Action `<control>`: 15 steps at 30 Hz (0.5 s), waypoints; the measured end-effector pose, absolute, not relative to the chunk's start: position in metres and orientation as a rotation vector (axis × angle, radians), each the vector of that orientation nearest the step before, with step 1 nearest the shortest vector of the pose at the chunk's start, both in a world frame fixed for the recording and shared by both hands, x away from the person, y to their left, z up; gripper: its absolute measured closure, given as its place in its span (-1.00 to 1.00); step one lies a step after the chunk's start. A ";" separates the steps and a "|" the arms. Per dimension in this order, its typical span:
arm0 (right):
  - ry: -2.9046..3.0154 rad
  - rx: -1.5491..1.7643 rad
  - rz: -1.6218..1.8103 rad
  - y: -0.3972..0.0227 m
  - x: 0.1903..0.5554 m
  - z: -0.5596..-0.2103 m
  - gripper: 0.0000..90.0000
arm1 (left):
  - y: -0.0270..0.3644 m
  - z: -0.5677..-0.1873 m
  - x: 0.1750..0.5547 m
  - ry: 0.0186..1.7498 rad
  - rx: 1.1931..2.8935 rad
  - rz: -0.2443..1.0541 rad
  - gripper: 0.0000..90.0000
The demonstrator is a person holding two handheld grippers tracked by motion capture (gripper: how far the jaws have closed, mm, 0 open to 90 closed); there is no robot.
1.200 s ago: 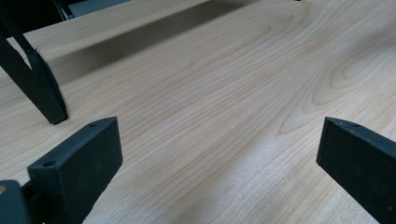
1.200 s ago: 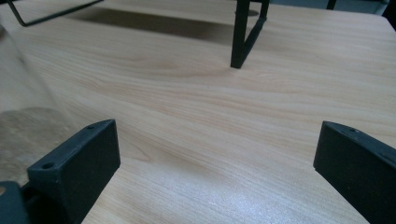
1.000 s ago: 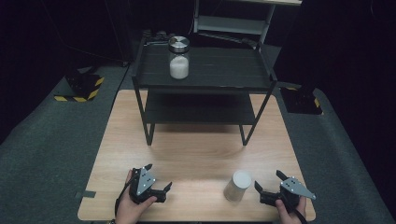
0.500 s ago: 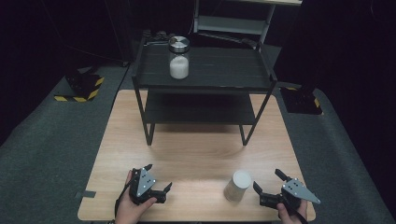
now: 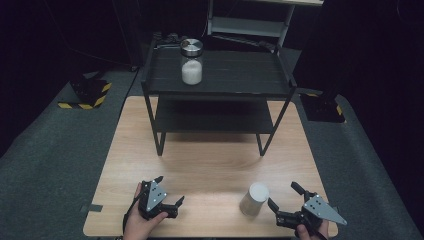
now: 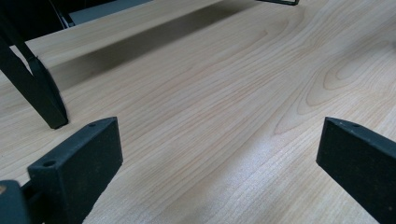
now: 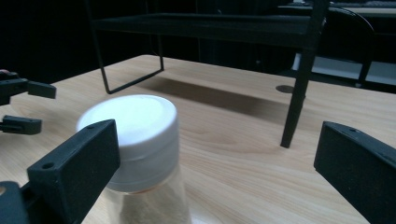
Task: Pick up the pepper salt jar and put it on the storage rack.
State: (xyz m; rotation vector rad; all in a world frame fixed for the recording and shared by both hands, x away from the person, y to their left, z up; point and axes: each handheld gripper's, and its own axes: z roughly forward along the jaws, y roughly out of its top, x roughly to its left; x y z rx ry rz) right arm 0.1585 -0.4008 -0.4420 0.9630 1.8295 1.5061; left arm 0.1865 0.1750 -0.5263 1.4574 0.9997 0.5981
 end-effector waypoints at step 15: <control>1.914 0.879 1.523 -0.387 0.163 -0.441 -0.99 | 0.175 -0.526 0.186 0.995 1.464 0.596 -0.98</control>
